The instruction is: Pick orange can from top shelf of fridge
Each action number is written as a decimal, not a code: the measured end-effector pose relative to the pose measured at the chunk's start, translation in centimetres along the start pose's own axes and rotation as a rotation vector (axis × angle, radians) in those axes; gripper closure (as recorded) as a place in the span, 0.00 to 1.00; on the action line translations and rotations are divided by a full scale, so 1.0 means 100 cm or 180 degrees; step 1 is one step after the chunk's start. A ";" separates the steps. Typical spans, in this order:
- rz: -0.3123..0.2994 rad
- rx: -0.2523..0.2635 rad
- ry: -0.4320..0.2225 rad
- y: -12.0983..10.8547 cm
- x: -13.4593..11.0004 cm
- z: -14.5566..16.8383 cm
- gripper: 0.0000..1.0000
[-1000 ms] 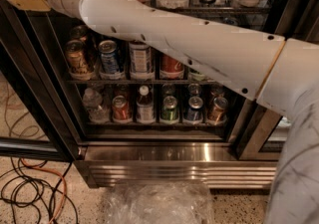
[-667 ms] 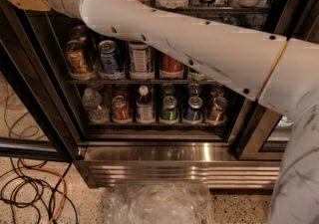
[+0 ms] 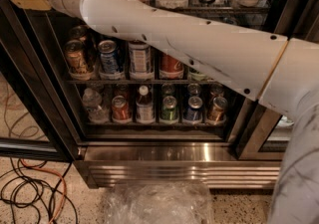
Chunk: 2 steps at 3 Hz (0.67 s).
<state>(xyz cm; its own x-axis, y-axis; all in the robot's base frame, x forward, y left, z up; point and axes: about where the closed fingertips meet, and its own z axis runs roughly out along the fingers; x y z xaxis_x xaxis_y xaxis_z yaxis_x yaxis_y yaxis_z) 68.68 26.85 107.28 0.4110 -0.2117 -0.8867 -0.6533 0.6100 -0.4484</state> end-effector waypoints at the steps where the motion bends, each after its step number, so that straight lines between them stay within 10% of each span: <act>1: 0.0000 0.0000 0.0000 0.000 0.000 0.000 1.00; 2: 0.0000 0.0000 0.0000 0.001 -0.002 -0.005 1.00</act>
Offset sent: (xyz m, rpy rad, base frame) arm 0.0073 0.0005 0.0303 0.0006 0.0042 0.0467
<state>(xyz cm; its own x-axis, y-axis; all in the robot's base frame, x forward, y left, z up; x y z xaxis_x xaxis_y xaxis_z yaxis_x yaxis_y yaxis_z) 68.18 26.58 107.39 0.4110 -0.2116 -0.8867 -0.6533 0.6100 -0.4484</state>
